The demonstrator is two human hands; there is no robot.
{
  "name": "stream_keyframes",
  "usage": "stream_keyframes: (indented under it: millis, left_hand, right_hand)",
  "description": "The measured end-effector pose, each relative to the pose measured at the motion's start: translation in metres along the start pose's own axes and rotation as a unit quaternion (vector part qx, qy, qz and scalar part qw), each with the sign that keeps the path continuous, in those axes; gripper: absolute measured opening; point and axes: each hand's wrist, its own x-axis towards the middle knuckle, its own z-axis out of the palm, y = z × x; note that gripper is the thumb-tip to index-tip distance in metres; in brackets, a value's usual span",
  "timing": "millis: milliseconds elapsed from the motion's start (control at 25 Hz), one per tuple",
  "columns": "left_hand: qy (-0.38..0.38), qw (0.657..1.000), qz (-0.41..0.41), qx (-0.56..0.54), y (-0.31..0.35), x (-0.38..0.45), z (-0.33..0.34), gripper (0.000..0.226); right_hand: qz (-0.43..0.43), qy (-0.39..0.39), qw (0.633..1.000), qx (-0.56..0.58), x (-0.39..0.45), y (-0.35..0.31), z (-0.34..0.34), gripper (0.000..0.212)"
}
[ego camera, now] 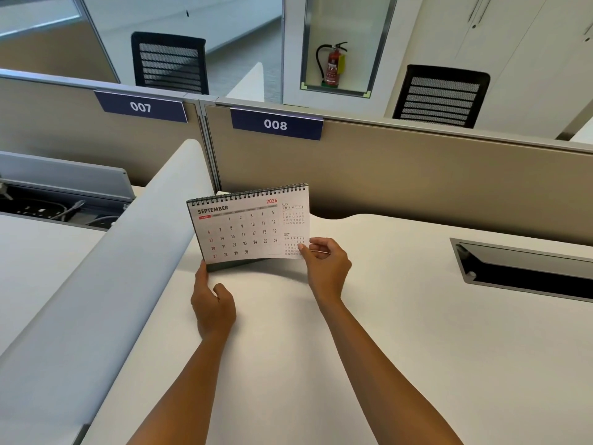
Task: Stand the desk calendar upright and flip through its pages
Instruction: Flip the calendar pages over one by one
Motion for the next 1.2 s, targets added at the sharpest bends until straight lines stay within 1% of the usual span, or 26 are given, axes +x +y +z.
stream_keyframes:
  millis: [280, 720, 920, 1080, 1120, 1200]
  left_hand:
    - [0.001, 1.000, -0.001, -0.003, 0.000, 0.000, 0.000, 0.071]
    - [0.001, 1.000, -0.006, -0.010, 0.004, -0.002, -0.002, 0.068]
    - [0.002, 1.000, -0.018, -0.007, 0.004, -0.002, -0.002, 0.067]
    - [-0.001, 1.000, -0.023, -0.013, 0.006, -0.002, -0.002, 0.066]
    - [-0.004, 1.000, -0.022, -0.017, 0.006, -0.002, -0.002, 0.066]
    - [-0.007, 1.000, -0.020, -0.021, 0.007, -0.003, -0.004, 0.065]
  right_hand:
    - [0.033, -0.002, 0.999, 0.034, -0.001, -0.007, -0.001, 0.018]
    - [0.035, -0.010, 0.999, 0.035, -0.001, -0.006, -0.003, 0.013]
    - [0.047, -0.034, 0.998, 0.039, 0.000, -0.008, -0.005, 0.013]
    - [0.038, -0.019, 0.999, 0.029, 0.000, -0.013, -0.011, 0.009]
    - [0.042, -0.024, 0.998, 0.038, 0.001, -0.014, -0.011, 0.008]
    - [0.066, -0.059, 0.994, 0.071, 0.003, -0.019, -0.012, 0.010]
